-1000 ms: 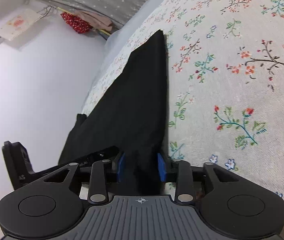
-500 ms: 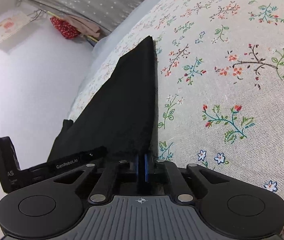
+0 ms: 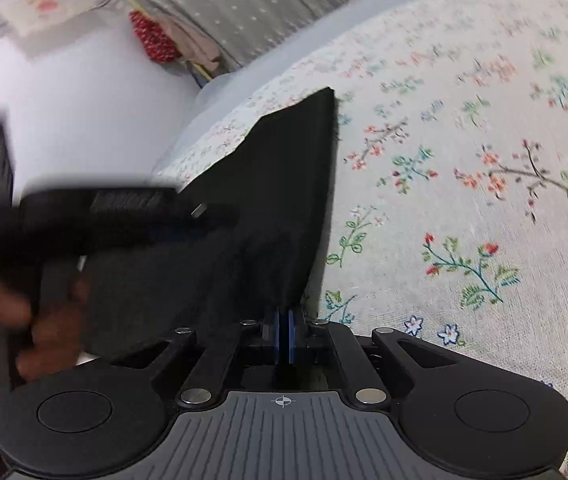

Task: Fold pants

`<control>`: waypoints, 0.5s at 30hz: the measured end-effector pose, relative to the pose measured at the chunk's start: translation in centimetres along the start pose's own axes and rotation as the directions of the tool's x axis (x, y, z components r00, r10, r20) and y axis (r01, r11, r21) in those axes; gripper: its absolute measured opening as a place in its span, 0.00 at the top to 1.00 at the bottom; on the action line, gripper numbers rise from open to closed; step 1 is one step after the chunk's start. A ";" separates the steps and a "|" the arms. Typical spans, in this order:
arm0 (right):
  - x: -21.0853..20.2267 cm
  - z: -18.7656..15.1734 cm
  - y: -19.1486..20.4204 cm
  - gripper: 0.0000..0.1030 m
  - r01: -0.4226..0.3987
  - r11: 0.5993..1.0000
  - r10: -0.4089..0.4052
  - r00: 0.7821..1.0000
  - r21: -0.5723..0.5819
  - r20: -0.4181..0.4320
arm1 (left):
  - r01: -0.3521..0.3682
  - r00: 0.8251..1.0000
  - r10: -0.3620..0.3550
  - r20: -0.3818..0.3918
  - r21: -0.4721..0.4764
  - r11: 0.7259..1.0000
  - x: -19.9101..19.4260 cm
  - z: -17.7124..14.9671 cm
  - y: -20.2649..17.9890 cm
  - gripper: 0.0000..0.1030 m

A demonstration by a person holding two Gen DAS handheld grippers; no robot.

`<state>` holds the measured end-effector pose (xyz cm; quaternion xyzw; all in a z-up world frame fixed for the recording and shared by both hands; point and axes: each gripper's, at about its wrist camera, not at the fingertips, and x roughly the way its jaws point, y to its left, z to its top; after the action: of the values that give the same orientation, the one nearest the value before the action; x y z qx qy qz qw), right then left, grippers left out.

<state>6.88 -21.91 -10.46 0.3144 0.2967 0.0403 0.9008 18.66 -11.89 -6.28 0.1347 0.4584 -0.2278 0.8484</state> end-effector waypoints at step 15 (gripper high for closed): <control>0.2 0.8 0.1 0.96 0.012 0.999 -0.013 1.000 -0.043 -0.025 | -0.334 0.926 0.366 -0.087 0.260 0.906 7.9 5.0 -6.8 0.87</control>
<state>7.50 -22.17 -10.01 0.2928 0.3092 0.0448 0.9037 22.52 -21.96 -10.30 0.3316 0.4516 -0.1160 0.8202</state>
